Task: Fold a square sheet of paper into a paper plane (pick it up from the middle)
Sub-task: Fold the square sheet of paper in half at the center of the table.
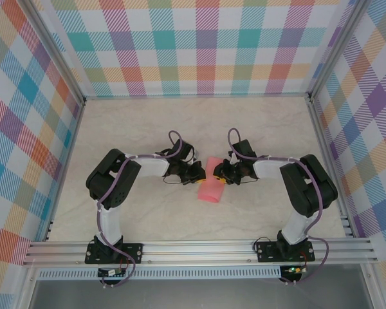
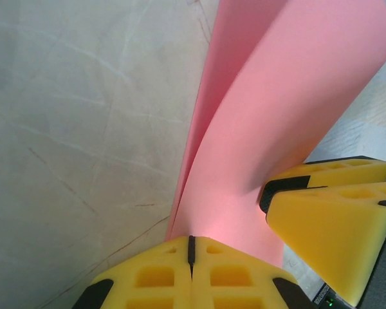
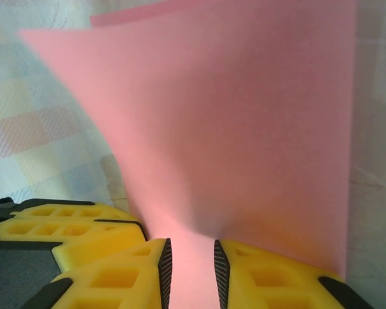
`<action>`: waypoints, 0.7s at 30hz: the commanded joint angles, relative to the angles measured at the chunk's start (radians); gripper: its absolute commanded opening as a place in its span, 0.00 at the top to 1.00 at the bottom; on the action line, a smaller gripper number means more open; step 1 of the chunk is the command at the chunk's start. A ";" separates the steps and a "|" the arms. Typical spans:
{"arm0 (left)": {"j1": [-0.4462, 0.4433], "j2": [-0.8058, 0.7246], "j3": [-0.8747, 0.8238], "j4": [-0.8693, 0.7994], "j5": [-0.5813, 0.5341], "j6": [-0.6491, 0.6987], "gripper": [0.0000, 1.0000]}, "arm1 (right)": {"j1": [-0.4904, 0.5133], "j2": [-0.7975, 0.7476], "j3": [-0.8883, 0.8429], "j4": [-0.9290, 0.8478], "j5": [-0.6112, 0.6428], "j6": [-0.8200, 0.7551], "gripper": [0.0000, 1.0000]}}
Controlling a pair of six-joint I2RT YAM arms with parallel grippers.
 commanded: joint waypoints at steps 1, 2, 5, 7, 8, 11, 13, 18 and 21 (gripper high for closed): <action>-0.004 0.005 -0.028 -0.188 -0.081 0.015 1.00 | 0.000 0.043 0.004 -0.031 0.010 -0.050 0.73; -0.004 -0.005 -0.014 -0.190 -0.073 0.021 1.00 | 0.000 0.043 0.005 -0.040 0.012 -0.059 0.73; -0.004 -0.040 0.027 -0.169 -0.037 0.031 0.99 | 0.000 0.046 0.005 -0.061 0.013 -0.079 0.73; -0.004 -0.058 0.048 -0.145 -0.019 0.034 0.98 | 0.000 0.049 0.007 -0.073 0.015 -0.092 0.73; -0.003 -0.062 0.061 -0.134 -0.015 0.033 0.97 | 0.000 0.051 0.008 -0.074 0.015 -0.096 0.73; -0.004 -0.052 0.088 -0.111 -0.017 0.030 0.97 | 0.000 0.062 0.014 -0.085 0.014 -0.109 0.73; -0.004 -0.034 0.092 -0.087 -0.020 0.017 0.97 | 0.000 0.068 0.015 -0.088 0.013 -0.117 0.73; -0.004 0.017 0.096 -0.029 -0.014 -0.015 0.97 | 0.000 0.082 0.019 -0.094 0.012 -0.128 0.74; -0.006 0.045 0.106 -0.030 -0.014 -0.014 0.97 | 0.000 0.090 0.021 -0.089 0.007 -0.128 0.74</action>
